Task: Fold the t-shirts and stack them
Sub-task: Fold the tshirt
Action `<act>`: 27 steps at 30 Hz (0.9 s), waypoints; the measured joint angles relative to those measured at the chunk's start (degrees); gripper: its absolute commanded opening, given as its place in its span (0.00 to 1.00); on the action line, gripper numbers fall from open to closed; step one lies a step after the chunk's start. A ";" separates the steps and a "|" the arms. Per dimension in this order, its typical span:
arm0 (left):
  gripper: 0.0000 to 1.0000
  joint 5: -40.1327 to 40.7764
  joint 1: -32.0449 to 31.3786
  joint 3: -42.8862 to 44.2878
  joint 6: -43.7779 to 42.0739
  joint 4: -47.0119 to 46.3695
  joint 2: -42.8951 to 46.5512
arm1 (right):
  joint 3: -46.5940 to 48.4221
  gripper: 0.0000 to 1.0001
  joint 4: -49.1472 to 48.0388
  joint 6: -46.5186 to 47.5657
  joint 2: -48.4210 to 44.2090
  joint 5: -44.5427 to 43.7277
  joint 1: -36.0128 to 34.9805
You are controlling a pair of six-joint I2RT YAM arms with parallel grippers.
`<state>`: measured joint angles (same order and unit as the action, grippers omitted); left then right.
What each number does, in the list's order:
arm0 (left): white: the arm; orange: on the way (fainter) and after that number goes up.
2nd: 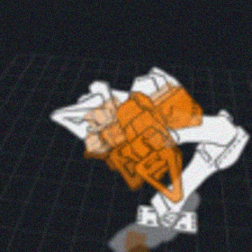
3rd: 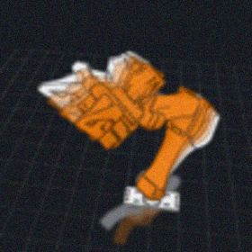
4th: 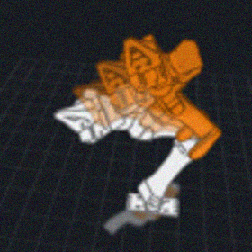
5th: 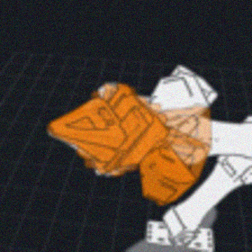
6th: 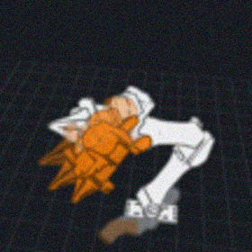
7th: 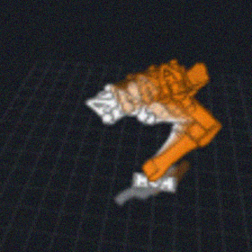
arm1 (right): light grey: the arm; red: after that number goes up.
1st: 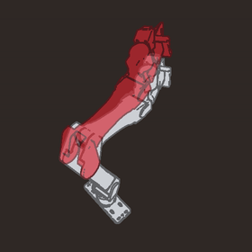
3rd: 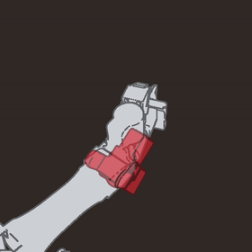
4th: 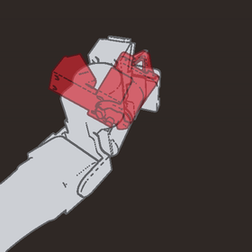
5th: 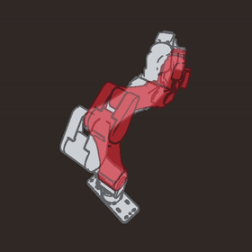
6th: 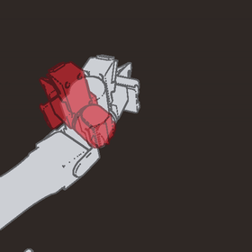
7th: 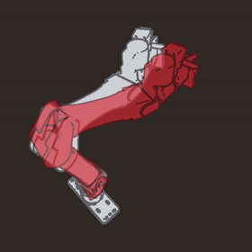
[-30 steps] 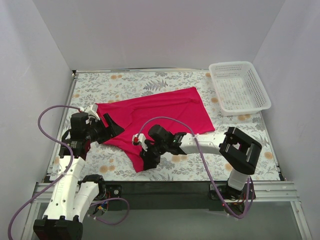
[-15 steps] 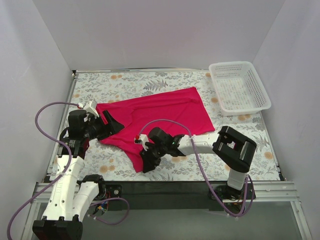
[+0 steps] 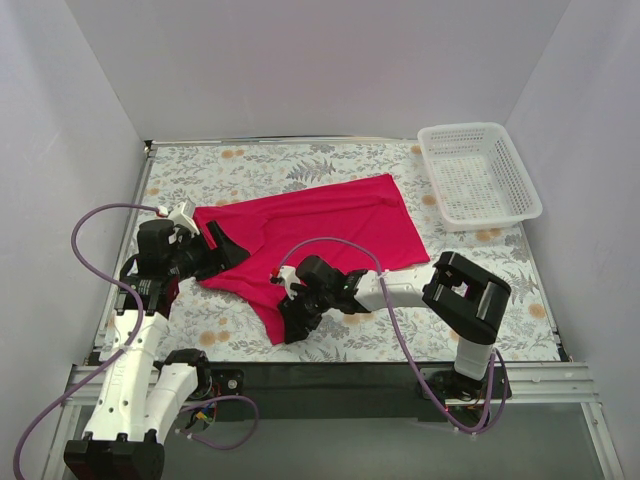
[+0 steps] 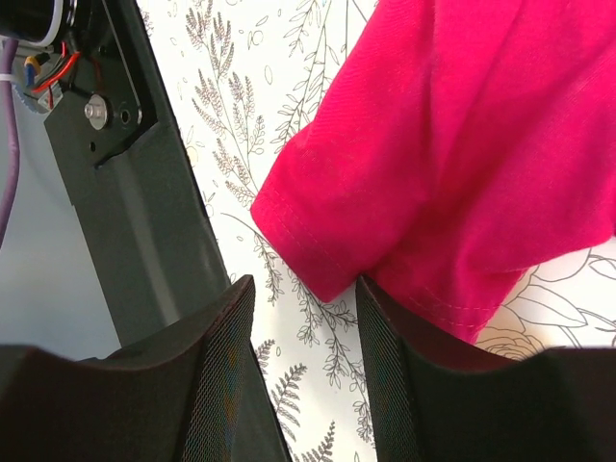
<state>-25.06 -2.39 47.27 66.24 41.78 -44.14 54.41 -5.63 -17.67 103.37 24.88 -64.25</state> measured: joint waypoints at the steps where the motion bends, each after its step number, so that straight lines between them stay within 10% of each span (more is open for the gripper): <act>1: 0.65 -0.02 -0.04 0.00 0.00 0.00 0.00 | 0.00 0.46 -0.13 0.02 0.00 -0.22 0.00; 9: 0.65 -0.22 -0.09 0.00 0.00 -0.04 0.26 | 1.05 0.40 -0.70 -0.17 1.31 -0.74 -0.48; 16: 0.65 -1.22 -0.66 0.00 -0.85 -0.61 0.63 | 1.92 0.01 0.13 1.46 2.47 -2.01 -0.96; 27: 0.65 -5.77 -1.64 0.04 -3.96 -5.55 -2.38 | 3.30 0.01 4.90 6.23 -3.21 2.40 1.99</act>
<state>-30.83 -4.03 47.31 62.28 36.23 -46.52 57.71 -0.73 -11.44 100.16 27.29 -62.26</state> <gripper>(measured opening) 0.649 0.018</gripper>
